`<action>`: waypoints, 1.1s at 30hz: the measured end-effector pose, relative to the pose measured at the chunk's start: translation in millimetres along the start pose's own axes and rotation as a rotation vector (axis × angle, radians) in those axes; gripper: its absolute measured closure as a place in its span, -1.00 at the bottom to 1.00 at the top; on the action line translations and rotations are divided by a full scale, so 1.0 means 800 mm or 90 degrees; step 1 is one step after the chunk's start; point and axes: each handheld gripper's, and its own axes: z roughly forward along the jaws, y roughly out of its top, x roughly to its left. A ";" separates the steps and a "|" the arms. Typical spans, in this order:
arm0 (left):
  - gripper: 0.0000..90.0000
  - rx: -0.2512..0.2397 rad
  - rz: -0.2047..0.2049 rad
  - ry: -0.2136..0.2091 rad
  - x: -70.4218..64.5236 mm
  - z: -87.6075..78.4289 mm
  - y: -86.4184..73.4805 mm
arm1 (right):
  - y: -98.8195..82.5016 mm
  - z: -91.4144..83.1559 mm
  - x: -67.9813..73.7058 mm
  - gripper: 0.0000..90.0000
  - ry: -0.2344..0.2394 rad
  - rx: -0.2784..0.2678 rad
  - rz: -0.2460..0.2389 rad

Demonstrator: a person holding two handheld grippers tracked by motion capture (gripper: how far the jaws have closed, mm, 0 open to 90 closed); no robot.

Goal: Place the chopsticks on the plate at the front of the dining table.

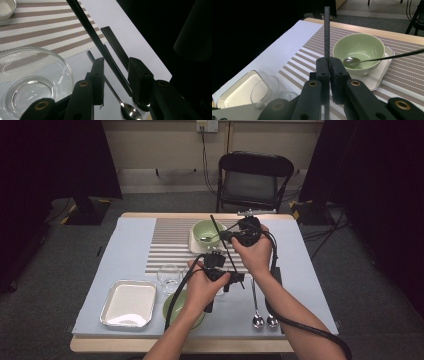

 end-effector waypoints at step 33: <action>0.93 0.014 -0.097 0.031 0.032 -0.027 -0.001 | -0.004 -0.014 -0.029 0.69 -0.031 -0.006 0.039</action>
